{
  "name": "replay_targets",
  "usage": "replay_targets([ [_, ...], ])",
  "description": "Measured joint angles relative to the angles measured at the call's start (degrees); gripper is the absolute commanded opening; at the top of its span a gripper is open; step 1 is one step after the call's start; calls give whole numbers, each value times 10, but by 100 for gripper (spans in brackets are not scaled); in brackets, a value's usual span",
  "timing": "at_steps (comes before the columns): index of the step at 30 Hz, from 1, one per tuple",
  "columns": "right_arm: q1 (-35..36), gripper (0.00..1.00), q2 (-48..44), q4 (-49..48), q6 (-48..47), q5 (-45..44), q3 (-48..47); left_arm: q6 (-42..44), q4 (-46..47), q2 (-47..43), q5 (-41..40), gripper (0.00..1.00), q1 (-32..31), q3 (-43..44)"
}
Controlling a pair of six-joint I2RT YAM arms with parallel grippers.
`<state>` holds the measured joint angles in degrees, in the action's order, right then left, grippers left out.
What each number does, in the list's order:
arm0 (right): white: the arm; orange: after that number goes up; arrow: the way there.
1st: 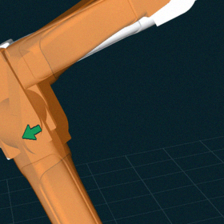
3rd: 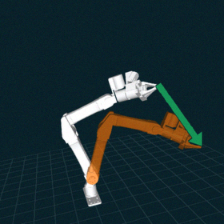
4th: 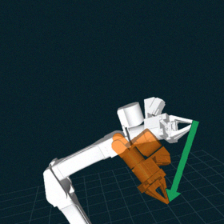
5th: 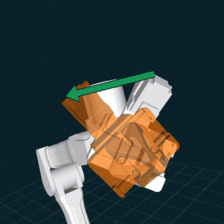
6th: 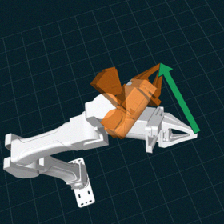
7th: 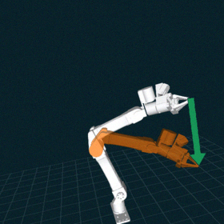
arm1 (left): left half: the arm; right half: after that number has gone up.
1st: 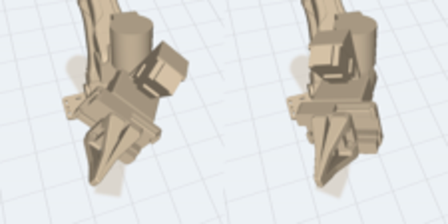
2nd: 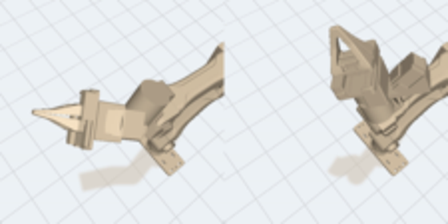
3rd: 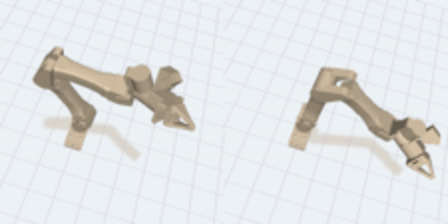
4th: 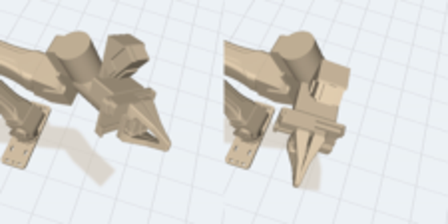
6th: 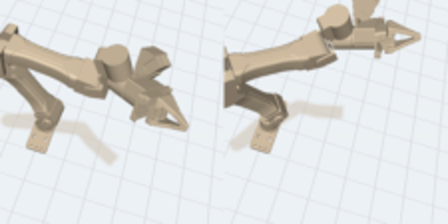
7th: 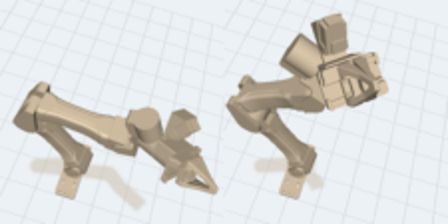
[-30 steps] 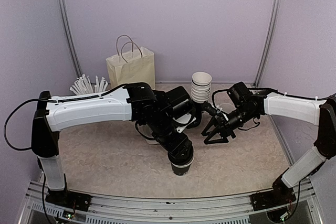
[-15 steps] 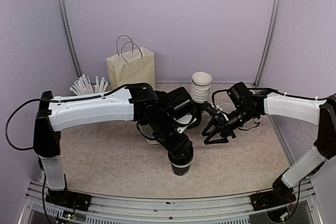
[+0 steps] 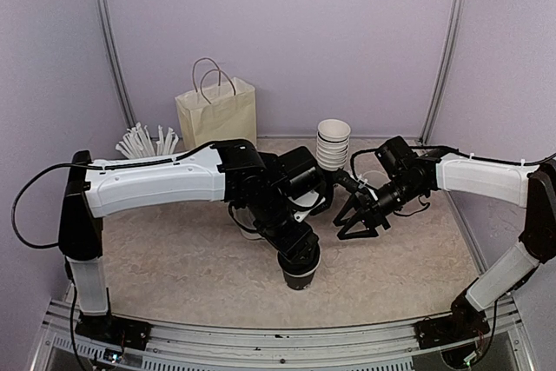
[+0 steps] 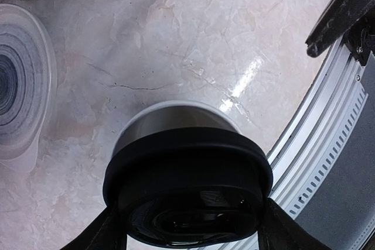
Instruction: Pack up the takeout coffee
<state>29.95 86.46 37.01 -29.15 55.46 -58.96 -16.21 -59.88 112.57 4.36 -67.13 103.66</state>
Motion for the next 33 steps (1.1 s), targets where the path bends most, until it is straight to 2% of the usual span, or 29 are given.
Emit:
replay_targets([
  [4,0,61,0,0,0,0,0,0,5,2,0,79,0,0],
  [8,0,62,0,0,1,2,0,0,11,9,-6,84,1,2],
  [18,0,61,0,6,22,-9,-3,-9,45,10,-36,84,2,14],
  [20,0,62,0,7,36,-8,-5,-30,75,-15,-39,82,8,-31],
  [27,0,62,45,10,94,41,-6,-161,215,-168,10,79,78,-281],
  [31,2,56,94,12,111,71,-6,-224,322,-227,55,70,77,-357],
  [33,3,56,113,15,118,83,-8,-241,366,-232,76,67,75,-374],
])
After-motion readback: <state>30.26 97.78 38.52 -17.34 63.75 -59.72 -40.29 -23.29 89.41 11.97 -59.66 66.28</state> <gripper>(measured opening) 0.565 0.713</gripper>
